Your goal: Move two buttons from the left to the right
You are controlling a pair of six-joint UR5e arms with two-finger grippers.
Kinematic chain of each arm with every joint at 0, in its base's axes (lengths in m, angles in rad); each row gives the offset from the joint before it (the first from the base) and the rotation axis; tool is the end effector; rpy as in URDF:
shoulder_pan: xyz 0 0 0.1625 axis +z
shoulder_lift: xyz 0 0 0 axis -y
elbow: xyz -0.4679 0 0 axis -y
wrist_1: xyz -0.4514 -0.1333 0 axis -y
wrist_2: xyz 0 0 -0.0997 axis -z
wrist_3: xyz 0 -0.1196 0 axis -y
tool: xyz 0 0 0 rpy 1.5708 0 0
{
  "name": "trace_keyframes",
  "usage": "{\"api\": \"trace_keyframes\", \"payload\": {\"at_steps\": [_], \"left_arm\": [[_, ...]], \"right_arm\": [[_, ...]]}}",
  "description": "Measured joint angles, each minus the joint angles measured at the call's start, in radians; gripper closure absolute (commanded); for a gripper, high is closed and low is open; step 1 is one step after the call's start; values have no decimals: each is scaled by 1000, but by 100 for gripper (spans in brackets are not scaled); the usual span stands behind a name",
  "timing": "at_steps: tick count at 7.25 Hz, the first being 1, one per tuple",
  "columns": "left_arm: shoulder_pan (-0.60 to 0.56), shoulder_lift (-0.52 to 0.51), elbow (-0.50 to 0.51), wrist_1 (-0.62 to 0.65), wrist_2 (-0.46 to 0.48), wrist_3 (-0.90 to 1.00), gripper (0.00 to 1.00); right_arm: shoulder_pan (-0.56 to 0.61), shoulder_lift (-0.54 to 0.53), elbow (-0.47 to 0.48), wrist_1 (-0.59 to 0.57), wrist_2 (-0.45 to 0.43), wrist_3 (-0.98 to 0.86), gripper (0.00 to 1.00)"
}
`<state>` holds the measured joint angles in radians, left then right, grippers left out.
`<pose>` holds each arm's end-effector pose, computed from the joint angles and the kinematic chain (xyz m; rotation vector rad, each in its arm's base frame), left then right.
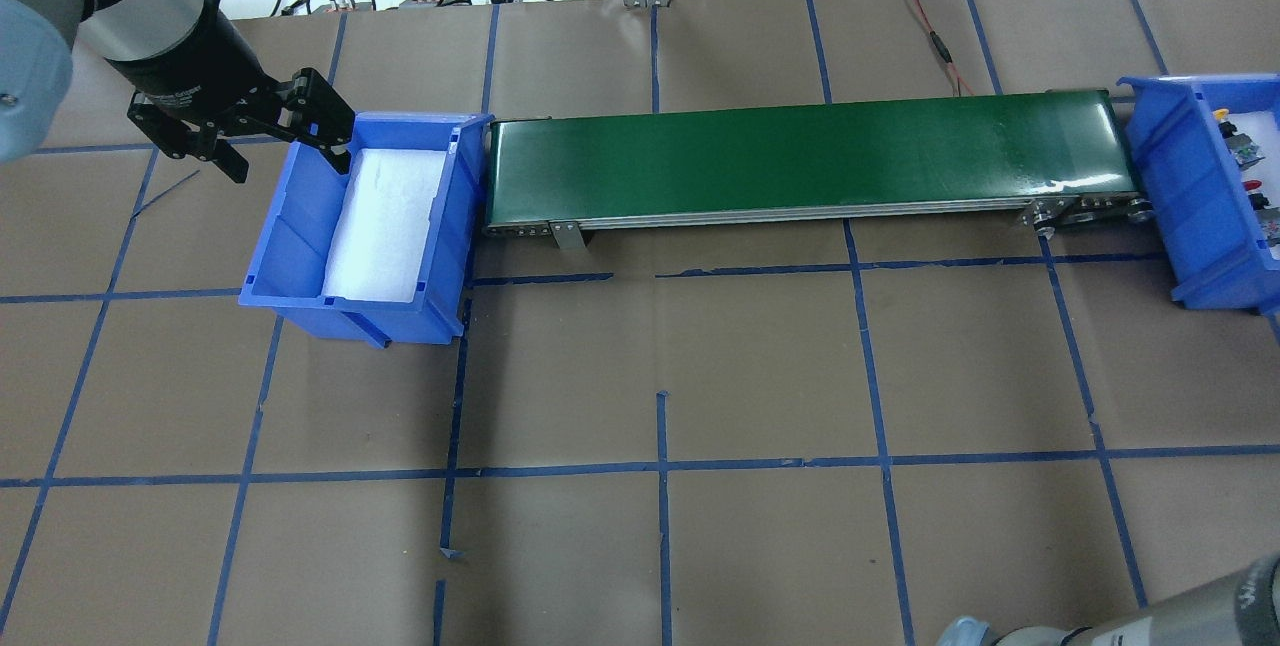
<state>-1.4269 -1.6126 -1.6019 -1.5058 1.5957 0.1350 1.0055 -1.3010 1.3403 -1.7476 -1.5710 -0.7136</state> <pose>-0.0475 -0.5813 0.4768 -0.0137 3.1180 0.0176 -0.2576 -0.6548 0.4909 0.2263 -3.0464 0.1686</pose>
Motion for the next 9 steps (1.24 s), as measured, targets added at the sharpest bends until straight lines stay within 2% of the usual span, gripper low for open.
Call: {"api": "trace_keyframes", "payload": {"at_steps": [2,4,7,9], "left_arm": [[12,-42,2,23,14,15,0],[18,-38,3,33,7,18,0],[34,-18,28,36,-14,21,0],[32,15,41,36,-62,20,0]], "right_arm": [[86,-82,0,123,0,101,0],[219,-127,3,208,7,260,0],[455,-134,25,220,11,509,0],[568,-134,33,213,11,667,0]]}}
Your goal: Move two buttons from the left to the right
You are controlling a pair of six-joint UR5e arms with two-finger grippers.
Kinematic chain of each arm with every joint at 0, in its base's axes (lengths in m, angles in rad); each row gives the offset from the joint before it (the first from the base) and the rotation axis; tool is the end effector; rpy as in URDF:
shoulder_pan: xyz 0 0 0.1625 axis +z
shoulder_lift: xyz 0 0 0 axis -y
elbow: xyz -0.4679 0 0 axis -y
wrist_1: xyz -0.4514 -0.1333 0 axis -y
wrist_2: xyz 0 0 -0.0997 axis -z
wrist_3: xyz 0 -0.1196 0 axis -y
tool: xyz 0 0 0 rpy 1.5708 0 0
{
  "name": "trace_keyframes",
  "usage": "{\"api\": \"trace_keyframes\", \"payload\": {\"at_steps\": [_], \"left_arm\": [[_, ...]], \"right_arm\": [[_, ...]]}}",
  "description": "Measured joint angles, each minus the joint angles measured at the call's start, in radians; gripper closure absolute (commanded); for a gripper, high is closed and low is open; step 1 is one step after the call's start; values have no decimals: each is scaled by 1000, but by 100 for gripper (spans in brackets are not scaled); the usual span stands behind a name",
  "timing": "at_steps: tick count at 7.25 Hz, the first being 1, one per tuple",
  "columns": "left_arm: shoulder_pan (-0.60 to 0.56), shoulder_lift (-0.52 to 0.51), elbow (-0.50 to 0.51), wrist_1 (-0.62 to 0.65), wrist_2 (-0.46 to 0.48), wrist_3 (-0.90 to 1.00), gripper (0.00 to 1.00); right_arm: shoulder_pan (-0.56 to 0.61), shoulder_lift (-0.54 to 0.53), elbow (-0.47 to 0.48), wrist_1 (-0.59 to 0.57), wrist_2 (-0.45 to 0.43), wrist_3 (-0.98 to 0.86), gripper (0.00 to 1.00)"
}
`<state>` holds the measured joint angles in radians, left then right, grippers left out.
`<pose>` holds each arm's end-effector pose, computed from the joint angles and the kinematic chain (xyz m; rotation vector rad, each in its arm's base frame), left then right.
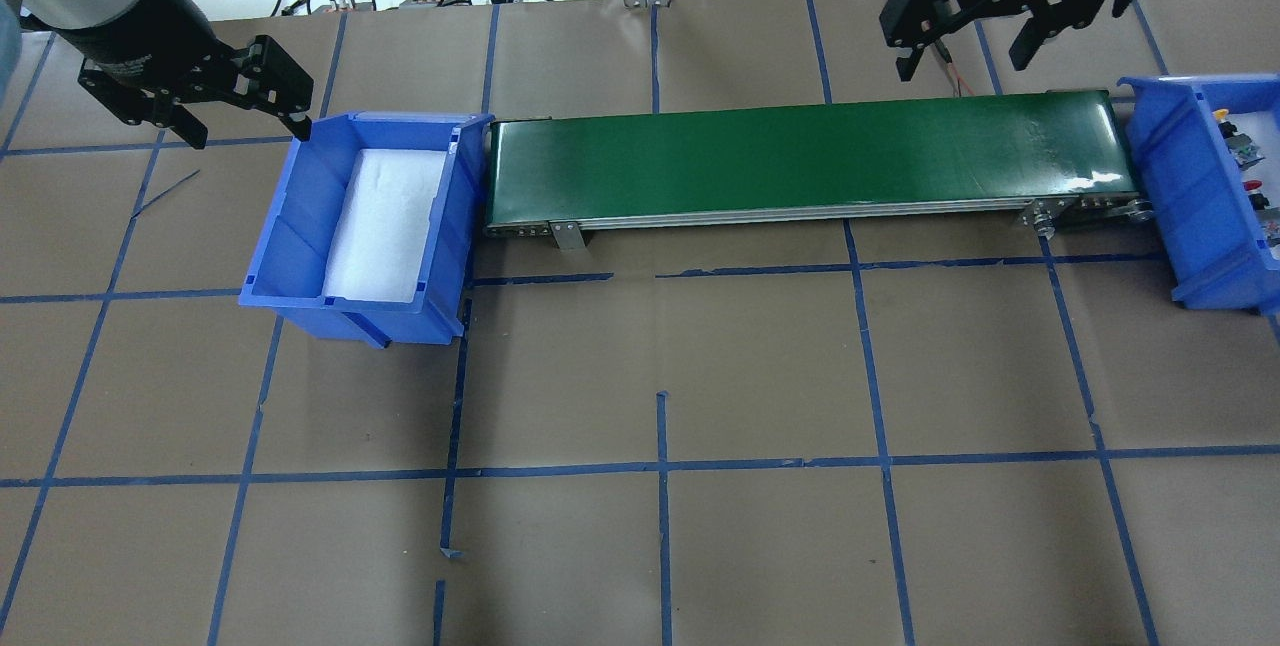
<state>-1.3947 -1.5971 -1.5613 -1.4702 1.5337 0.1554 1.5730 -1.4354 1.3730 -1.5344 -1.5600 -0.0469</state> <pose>-0.0352 -0.5883 0.5119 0.0298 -3.1156 0.1384 0.1359 -0.6162 0.5373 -0.0771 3.1302 -0.0411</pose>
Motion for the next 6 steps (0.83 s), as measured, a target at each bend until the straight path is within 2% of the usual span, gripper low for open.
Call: {"api": "trace_keyframes", "payload": {"at_steps": [2,6], "left_arm": [[6,9,0,7,-19,-2,0],[11,11,-4,14,-19,-8,0]], "right_arm": [[39,1,2,-2,-4,70,0],[45,1,6,-3,-9,85,0]]}}
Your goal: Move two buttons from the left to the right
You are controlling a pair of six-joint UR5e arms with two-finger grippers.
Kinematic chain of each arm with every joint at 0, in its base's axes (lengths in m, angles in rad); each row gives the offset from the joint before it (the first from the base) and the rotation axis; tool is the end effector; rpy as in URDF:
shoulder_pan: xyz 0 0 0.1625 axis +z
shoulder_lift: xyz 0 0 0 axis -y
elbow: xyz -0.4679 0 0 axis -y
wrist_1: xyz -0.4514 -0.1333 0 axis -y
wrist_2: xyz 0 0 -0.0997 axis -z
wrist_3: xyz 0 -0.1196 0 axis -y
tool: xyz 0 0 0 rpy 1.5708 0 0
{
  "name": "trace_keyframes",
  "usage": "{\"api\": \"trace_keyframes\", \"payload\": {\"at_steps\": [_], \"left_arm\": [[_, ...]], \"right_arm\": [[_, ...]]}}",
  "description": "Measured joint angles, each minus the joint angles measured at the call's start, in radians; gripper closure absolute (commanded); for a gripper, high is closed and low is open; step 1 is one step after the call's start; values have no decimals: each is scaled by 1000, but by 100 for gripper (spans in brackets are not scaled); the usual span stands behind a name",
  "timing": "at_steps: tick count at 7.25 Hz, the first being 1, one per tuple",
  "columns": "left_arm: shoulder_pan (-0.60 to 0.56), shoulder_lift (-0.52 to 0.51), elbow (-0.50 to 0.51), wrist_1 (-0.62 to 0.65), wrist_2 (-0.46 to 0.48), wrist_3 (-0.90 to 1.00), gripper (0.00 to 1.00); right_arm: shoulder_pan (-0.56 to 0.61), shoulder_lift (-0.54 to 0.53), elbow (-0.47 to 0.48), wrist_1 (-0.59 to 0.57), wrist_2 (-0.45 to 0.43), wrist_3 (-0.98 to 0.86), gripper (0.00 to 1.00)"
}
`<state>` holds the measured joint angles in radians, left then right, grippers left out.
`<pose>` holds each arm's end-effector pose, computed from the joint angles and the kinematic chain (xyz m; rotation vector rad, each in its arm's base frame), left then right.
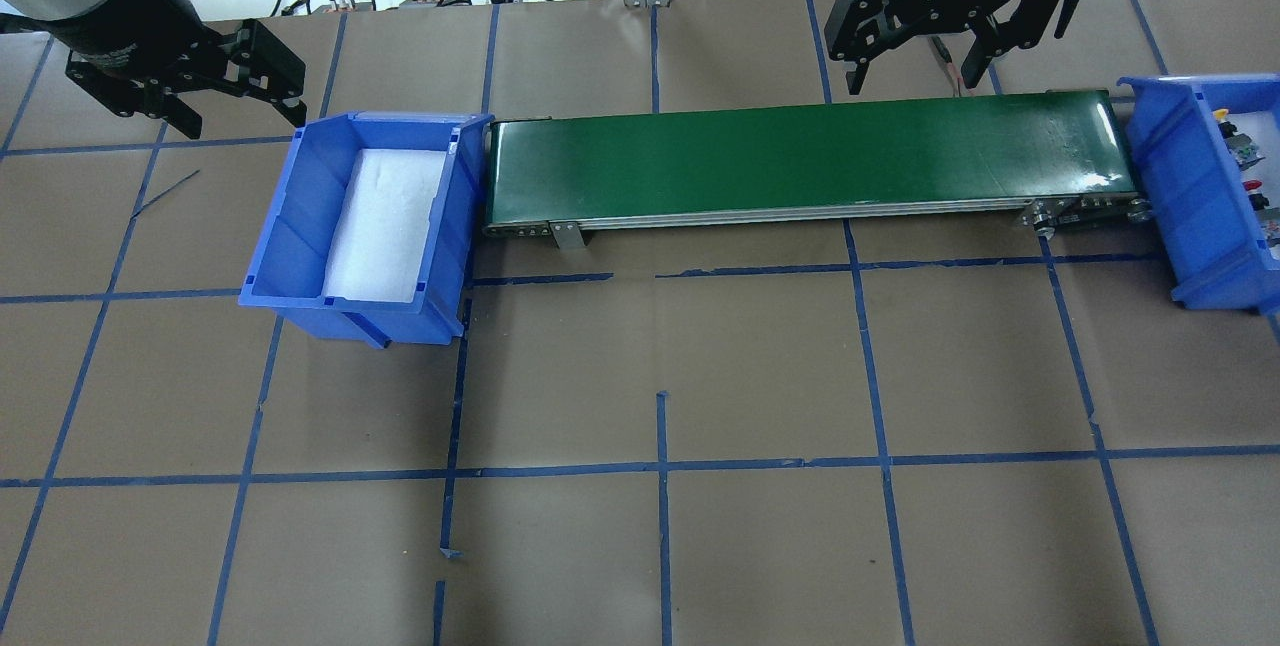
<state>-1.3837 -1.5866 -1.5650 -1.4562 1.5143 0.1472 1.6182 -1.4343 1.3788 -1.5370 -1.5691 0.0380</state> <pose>-0.0315 -0.5865 0.5175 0.0572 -3.0979 0.1745 0.1626 -0.6096 0.5337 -0.0148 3.1388 -0.0339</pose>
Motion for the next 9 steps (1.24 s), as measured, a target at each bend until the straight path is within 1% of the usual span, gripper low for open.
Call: {"api": "trace_keyframes", "payload": {"at_steps": [9], "left_arm": [[-3,2,1,15,-1,-7,0]], "right_arm": [[0,-1,21,1,4,-5,0]]}}
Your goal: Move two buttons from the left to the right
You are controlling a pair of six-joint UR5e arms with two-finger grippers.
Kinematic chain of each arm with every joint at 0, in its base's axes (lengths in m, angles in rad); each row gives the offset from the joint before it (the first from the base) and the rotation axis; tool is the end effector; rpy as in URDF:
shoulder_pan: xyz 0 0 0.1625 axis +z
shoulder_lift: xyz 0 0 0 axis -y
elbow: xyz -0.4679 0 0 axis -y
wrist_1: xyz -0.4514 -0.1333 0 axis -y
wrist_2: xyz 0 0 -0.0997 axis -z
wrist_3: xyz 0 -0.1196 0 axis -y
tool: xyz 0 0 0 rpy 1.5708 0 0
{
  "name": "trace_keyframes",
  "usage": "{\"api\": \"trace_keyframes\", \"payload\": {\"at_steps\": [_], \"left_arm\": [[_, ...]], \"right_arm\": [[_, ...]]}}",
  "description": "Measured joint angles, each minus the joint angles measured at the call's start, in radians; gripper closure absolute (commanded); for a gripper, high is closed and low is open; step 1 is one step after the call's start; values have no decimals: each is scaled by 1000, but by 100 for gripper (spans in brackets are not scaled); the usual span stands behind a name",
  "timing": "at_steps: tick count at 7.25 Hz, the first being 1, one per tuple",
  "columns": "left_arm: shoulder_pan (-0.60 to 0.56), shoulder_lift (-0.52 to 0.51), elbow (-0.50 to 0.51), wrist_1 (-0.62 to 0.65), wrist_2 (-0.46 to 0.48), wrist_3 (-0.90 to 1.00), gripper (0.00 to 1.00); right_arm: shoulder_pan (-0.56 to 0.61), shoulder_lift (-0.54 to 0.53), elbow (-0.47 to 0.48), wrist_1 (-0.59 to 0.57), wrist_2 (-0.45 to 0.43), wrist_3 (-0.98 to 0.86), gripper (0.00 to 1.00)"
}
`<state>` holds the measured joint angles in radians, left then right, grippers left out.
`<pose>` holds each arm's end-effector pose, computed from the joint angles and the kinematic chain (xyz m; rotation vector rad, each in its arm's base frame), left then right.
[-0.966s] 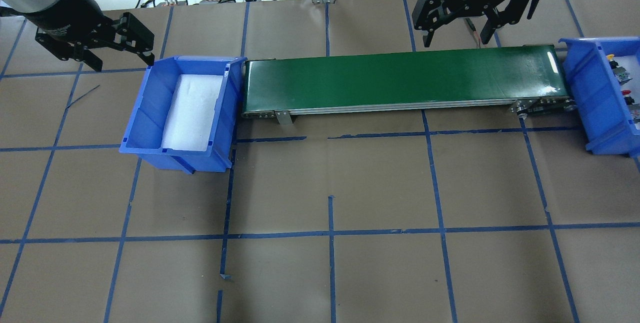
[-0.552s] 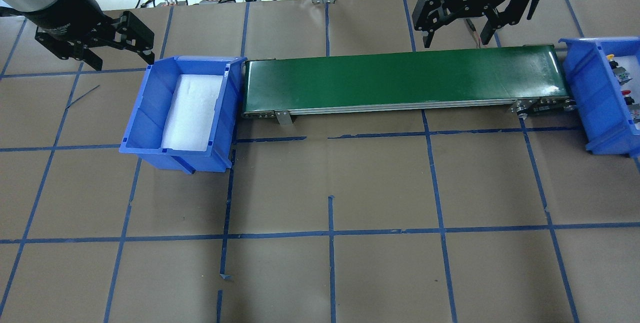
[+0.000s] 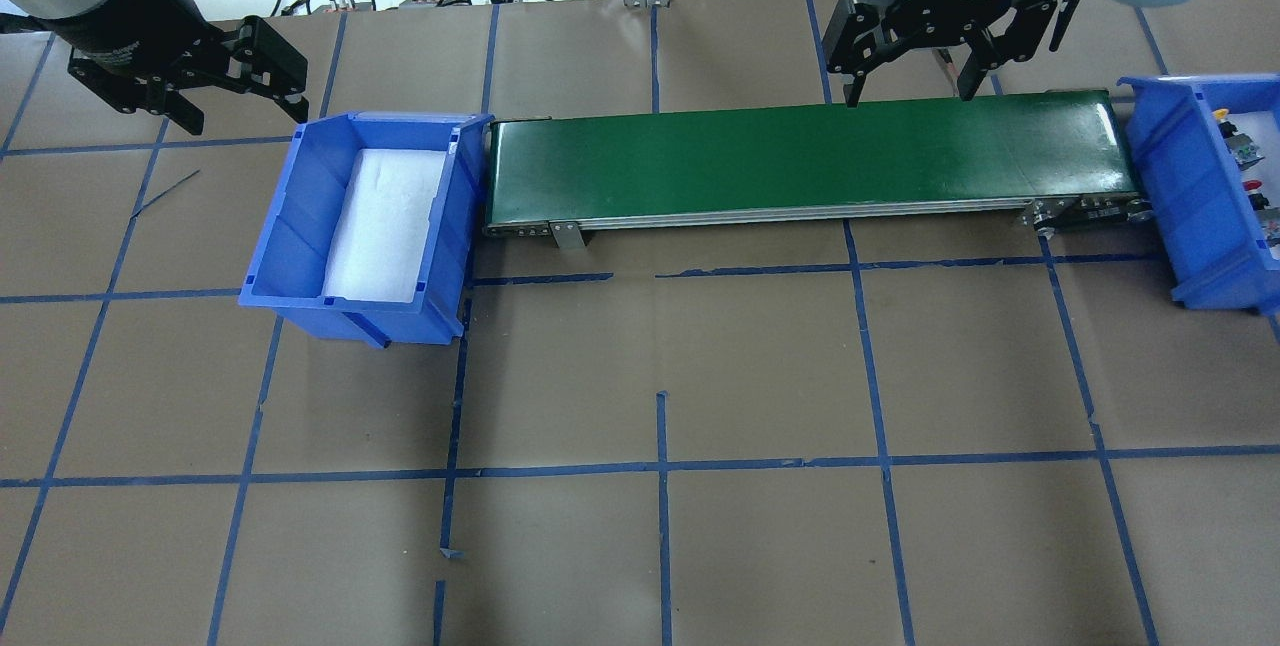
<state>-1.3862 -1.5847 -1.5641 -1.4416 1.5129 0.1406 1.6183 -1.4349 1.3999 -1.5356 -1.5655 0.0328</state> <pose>-0.0330 -0.5874 0.5207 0.0627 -3.0971 0.2012 0.1629 -0.6071 0.5223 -0.0231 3.1362 0.0006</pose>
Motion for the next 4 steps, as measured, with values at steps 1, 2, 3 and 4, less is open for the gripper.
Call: {"api": "trace_keyframes", "payload": {"at_steps": [1,2,3,4], "left_arm": [[0,1,2,-5,3,-1,0],[-1,3,5,-9,6,-3,0],[-3,5,7,-11,7,-4,0],[-3,8,8,-12,8,-5,0]], "right_arm": [[0,0,2,0,0,0,0],[0,0,3,0,0,2,0],[0,-1,4,-1,2,5,0],[0,-1,4,-1,4,6,0]]}}
